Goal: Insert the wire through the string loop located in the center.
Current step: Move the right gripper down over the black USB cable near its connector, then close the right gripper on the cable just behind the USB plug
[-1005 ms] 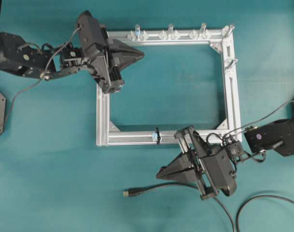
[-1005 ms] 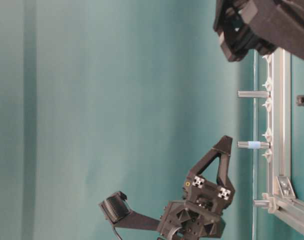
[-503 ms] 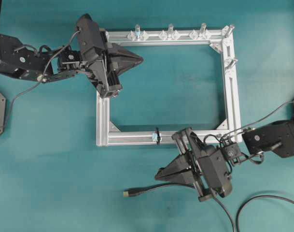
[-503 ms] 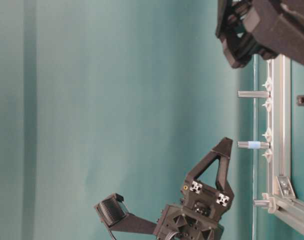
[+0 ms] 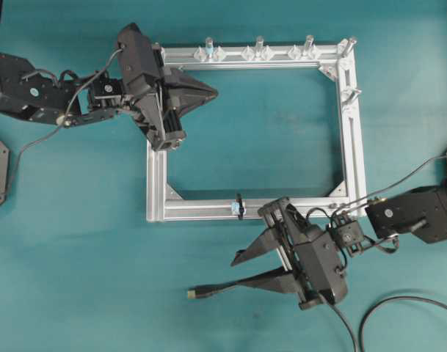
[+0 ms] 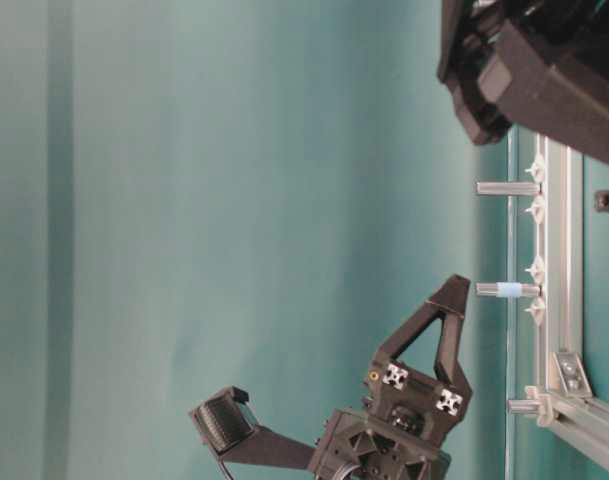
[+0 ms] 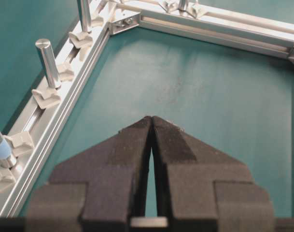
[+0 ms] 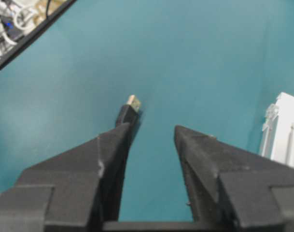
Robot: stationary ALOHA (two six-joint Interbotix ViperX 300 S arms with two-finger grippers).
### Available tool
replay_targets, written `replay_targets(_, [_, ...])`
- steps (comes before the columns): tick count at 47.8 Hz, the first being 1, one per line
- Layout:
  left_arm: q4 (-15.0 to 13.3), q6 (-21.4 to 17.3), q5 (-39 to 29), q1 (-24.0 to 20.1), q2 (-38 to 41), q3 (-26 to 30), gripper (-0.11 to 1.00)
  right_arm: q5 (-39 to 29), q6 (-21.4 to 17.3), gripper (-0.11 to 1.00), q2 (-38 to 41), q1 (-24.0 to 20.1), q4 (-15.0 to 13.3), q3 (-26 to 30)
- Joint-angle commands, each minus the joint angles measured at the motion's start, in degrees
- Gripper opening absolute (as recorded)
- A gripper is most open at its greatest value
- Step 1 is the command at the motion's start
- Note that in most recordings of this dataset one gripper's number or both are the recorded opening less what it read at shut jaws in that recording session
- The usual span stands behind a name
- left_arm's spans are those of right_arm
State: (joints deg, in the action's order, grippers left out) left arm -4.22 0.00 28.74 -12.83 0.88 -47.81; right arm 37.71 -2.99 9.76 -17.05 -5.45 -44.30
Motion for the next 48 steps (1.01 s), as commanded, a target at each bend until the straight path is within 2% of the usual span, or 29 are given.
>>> replay_targets(1, [0.2, 0.5, 0.0, 0.3, -1.4, 0.7, 0.0, 0.2, 0.1, 0.45, -0.1, -0.4, 0.3, 1.3])
replay_targets(20, [0.2, 0.5, -1.2, 0.7, -1.6, 0.6, 0.0, -0.1, -2.7, 0.45, 5.7, -1.5, 1.1, 4.1])
replay_targets(30, [0.2, 0.5, -1.5, 0.7, -1.5, 0.5, 0.0, -0.1, -2.8, 0.45, 8.5, -1.7, 2.5, 5.3])
replay_targets(48, [0.2, 0.5, -1.9, 0.8, -1.6, 0.5, 0.0, -0.1, -2.9, 0.45, 11.3, -2.7, 2.5, 7.1])
